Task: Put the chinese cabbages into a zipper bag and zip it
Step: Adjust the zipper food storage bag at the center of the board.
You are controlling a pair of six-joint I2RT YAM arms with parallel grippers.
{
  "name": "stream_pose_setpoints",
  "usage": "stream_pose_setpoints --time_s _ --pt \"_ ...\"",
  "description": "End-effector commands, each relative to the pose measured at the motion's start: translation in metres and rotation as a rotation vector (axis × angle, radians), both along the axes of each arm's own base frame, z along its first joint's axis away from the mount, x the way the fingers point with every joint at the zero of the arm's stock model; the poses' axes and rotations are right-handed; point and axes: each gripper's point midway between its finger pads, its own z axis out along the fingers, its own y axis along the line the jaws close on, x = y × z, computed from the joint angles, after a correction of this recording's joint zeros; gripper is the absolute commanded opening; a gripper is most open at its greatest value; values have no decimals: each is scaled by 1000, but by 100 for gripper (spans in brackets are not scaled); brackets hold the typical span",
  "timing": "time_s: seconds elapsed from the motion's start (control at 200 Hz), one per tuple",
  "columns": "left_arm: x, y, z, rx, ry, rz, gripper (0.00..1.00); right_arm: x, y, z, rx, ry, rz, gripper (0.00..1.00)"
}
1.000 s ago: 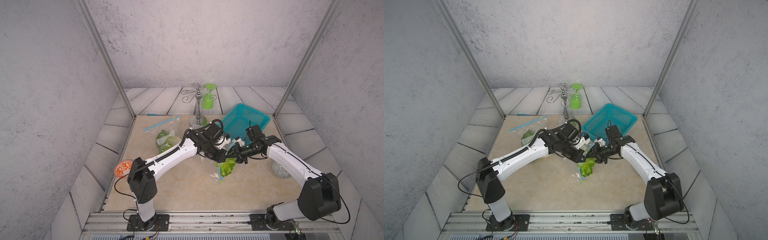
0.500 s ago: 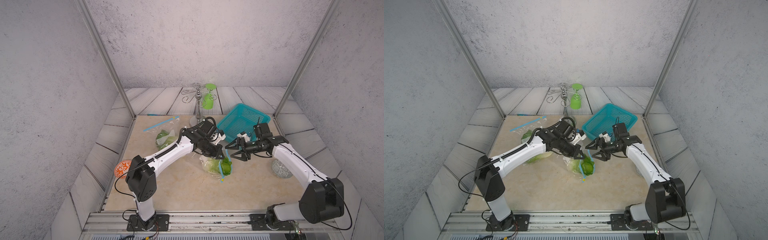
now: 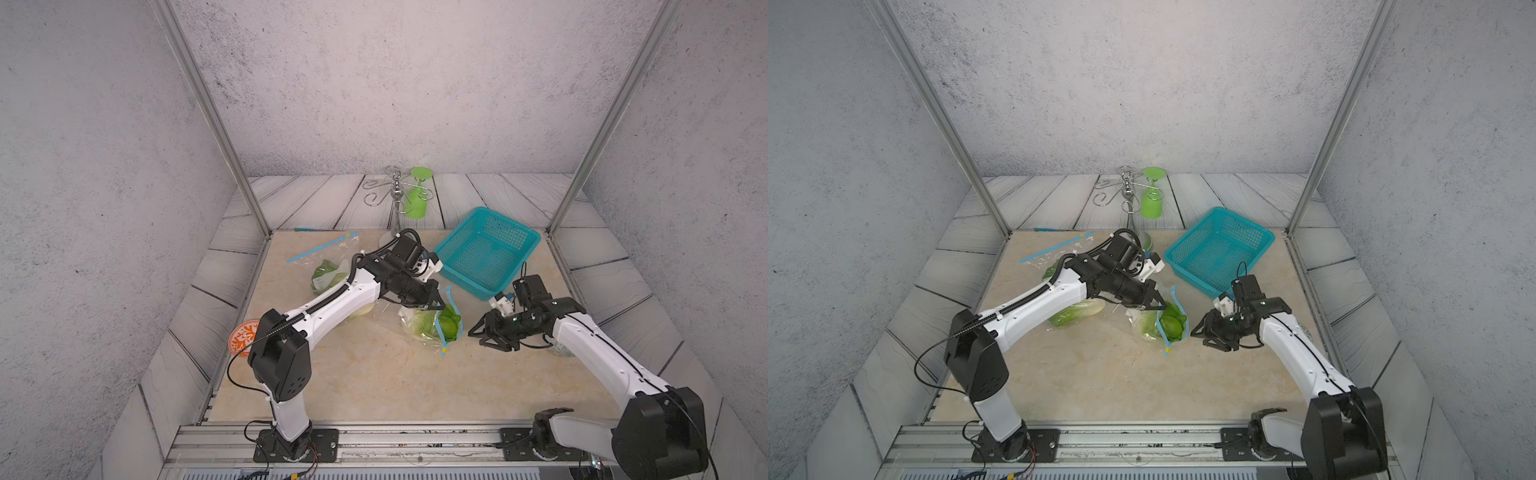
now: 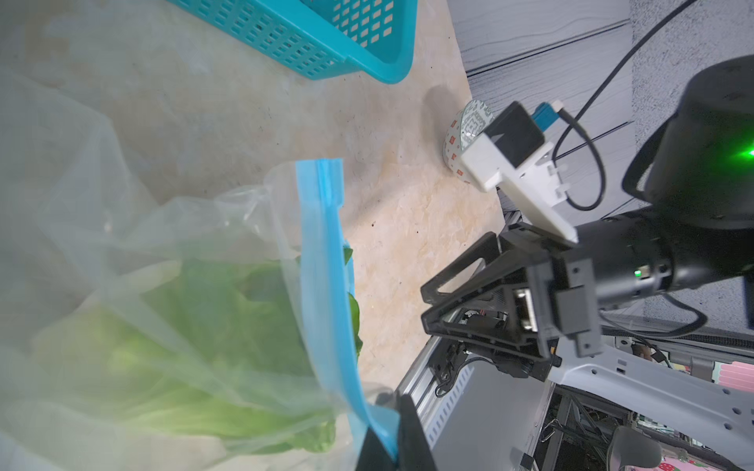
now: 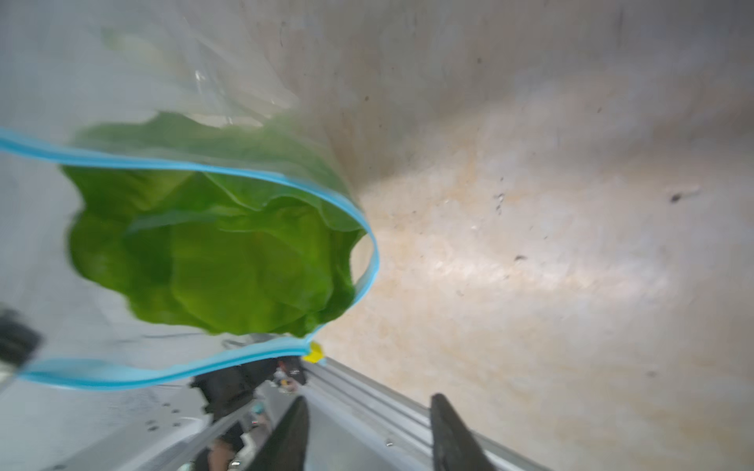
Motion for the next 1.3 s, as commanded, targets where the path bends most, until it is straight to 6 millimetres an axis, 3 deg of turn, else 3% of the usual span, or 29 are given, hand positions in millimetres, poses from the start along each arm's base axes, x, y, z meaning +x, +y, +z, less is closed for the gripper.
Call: stream_pose_setpoints --time_s 0.0,0.205,0.37,0.515,0.601,0.741,0.821,0.906,0.986,1.081,1.156,1.296 --pt "-4 -1 11 -36 -3 -5 0 36 2 3 6 -116 -78 37" --pt "-4 -1 10 -32 -1 -9 0 53 11 -18 -9 -108 -61 30" --pt "-5 0 10 -33 -4 -10 0 54 19 -38 -36 -78 -28 28" --pt "-6 0 11 -32 -4 -12 0 54 21 -36 -69 -112 -12 28" --pt "-6 0 10 -35 -4 -12 0 57 21 -45 -104 -128 -2 28" --pt "-3 0 10 -34 -5 -7 0 67 26 -54 -136 -171 26 8" --pt "-3 8 17 -19 -11 0 0 62 38 -24 -71 -181 68 1" --pt "-7 23 32 12 -46 5 0 46 48 34 1 -237 119 0" --pt "-11 36 46 42 -93 3 0 28 52 76 47 -253 184 0" --pt "-19 45 80 21 -137 4 0 13 69 116 154 -252 243 0" --pt "-24 44 111 -59 -161 24 0 13 79 142 211 -272 248 0" --pt "-30 40 145 -169 -144 46 0 21 100 188 342 -332 235 0"
